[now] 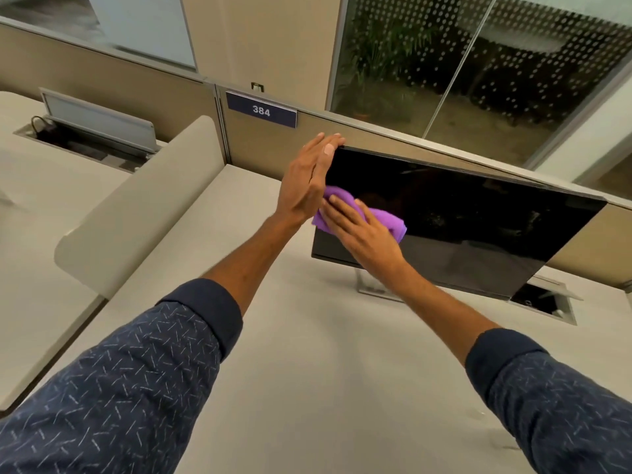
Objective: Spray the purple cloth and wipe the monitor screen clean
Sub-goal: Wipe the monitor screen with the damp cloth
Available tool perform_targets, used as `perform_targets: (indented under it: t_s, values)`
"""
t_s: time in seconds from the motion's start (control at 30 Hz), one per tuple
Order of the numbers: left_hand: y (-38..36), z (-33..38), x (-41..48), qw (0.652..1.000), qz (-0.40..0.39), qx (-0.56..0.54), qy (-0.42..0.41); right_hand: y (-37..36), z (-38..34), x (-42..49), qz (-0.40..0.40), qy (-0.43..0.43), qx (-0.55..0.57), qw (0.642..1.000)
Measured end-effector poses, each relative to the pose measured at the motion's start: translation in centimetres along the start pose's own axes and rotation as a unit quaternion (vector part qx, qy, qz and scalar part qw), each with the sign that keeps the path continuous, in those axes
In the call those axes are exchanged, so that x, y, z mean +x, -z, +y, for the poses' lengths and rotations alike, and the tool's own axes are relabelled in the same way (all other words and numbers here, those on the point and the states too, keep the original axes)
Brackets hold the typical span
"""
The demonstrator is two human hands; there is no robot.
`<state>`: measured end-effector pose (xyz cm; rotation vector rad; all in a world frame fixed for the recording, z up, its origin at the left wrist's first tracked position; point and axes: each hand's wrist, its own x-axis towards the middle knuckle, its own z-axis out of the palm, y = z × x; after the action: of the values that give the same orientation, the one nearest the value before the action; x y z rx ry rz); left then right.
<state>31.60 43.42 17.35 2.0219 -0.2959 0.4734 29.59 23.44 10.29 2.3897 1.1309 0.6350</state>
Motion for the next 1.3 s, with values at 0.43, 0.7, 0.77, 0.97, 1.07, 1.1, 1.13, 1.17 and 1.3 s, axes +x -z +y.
perform_targets:
  t_s: [0.43,0.7,0.77,0.97,1.07,1.1,1.13,1.17,1.3]
  values:
    - [-0.4,0.0,0.0,0.999,0.006,-0.026,0.019,1.4,1.2,-0.6,0.001,-0.030,0.021,0.999]
    - [-0.5,-0.4,0.0,0.999,0.006,-0.041,0.026,1.7,0.5,0.6,-0.003,-0.096,0.047,0.994]
    - [-0.2,-0.2,0.0,0.999,-0.002,-0.030,0.028,-0.8,-2.1,-1.2,-0.041,-0.033,0.040,0.998]
    - [0.2,0.3,-0.5,1.000,-0.007,-0.007,0.026,-4.6,-6.6,-4.5,-0.120,0.024,0.016,0.992]
    - [0.2,0.5,-0.4,1.000,-0.014,-0.006,0.026,-3.5,-4.9,-3.5,-0.078,0.009,0.017,0.997]
    - [0.1,0.6,-0.4,0.999,-0.015,-0.009,0.028,-3.0,-4.1,-3.0,-0.055,-0.022,0.036,0.998]
    - [0.1,0.5,-0.4,0.999,-0.014,-0.011,0.028,-2.3,-3.3,-2.3,-0.035,-0.061,0.054,0.996]
    - [-0.1,0.5,-0.4,1.000,-0.011,-0.013,0.025,-1.4,-2.5,-1.6,-0.019,-0.102,0.070,0.992]
    - [-0.7,0.7,-0.8,0.999,0.000,-0.026,0.029,2.1,0.1,1.1,0.067,-0.253,0.136,0.956]
